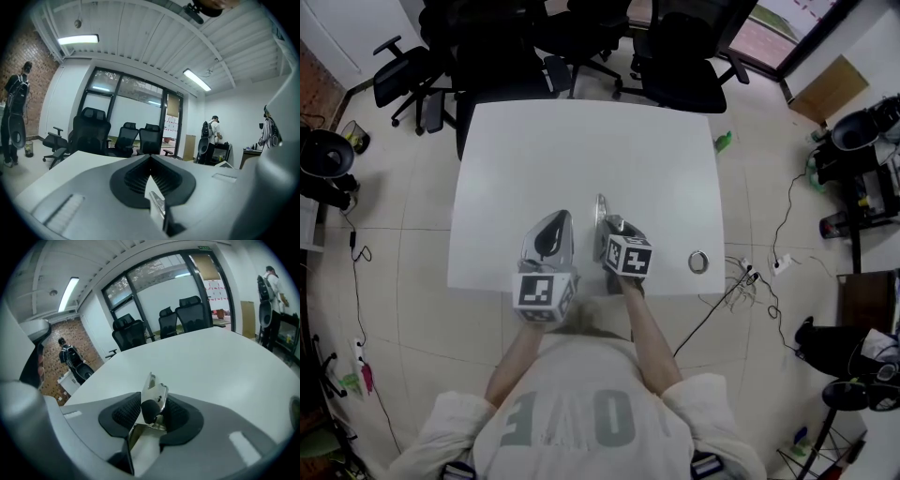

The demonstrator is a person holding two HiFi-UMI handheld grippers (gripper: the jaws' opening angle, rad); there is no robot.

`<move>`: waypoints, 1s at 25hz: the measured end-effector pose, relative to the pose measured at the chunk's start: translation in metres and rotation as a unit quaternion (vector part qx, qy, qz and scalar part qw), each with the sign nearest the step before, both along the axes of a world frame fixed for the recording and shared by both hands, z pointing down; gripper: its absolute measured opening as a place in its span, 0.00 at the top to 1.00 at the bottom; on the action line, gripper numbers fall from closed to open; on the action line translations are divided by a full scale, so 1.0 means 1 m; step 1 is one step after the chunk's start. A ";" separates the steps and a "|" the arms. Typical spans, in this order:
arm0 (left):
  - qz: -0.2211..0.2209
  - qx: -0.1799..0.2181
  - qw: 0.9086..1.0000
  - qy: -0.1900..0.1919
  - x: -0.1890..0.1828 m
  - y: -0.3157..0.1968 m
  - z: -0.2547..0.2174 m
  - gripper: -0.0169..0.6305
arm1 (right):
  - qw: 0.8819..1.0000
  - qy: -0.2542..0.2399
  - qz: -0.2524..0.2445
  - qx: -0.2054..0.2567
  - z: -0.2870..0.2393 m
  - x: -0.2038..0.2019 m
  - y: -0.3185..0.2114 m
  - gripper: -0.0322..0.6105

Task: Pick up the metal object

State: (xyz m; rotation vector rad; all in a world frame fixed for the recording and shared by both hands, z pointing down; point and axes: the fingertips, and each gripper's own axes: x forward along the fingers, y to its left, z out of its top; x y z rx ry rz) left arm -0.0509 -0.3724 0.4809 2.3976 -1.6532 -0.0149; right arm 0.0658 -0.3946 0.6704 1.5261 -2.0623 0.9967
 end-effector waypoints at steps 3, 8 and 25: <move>-0.002 -0.005 1.000 0.002 0.000 -0.001 -0.001 0.98 | 1.000 0.012 -0.019 0.006 0.000 -0.006 0.000 0.71; -0.013 -0.008 1.000 -0.001 -0.008 0.002 0.003 0.98 | 1.000 0.005 -0.007 0.011 -0.002 -0.002 0.001 0.74; -0.017 0.005 1.000 -0.004 -0.011 0.003 -0.004 0.98 | 0.996 0.000 0.022 0.090 -0.058 0.020 0.007 0.80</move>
